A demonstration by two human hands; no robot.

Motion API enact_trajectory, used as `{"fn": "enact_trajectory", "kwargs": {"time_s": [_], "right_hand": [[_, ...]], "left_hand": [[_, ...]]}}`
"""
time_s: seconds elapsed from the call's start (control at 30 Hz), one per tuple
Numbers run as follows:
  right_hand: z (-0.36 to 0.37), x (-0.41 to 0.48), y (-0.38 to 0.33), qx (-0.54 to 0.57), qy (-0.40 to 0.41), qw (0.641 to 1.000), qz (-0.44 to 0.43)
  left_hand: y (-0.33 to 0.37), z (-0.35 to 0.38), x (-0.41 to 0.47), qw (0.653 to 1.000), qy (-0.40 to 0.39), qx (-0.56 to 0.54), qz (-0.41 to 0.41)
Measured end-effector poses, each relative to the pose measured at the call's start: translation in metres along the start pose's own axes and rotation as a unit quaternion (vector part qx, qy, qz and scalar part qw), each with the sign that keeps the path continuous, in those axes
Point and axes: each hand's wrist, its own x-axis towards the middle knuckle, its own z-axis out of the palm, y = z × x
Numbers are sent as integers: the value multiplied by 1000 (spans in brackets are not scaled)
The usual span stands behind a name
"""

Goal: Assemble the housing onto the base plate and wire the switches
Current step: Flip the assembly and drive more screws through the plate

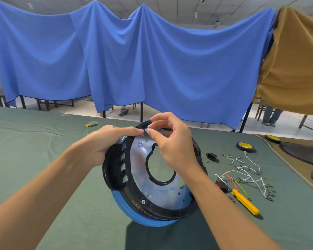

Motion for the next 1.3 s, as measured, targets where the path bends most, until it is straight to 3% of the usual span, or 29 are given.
{"fn": "enact_trajectory", "kwargs": {"time_s": [0.3,0.6,0.73,0.83,0.9,1.3], "right_hand": [[10,0,2,46,3,999,-11],[13,2,-1,-1,19,1000,-10],[13,4,-5,79,1,993,90],[11,7,-10,261,-27,938,225],[9,8,-11,324,-33,904,277],[7,10,-22,298,-8,900,317]], "left_hand": [[0,-9,8,998,-58,-33,5],[0,-6,8,997,-59,-43,8],[0,-4,8,998,-50,-45,13],[1,-3,7,998,-50,-49,7],[2,-3,7,997,-50,-53,0],[3,2,3,998,-38,-59,7]]}}
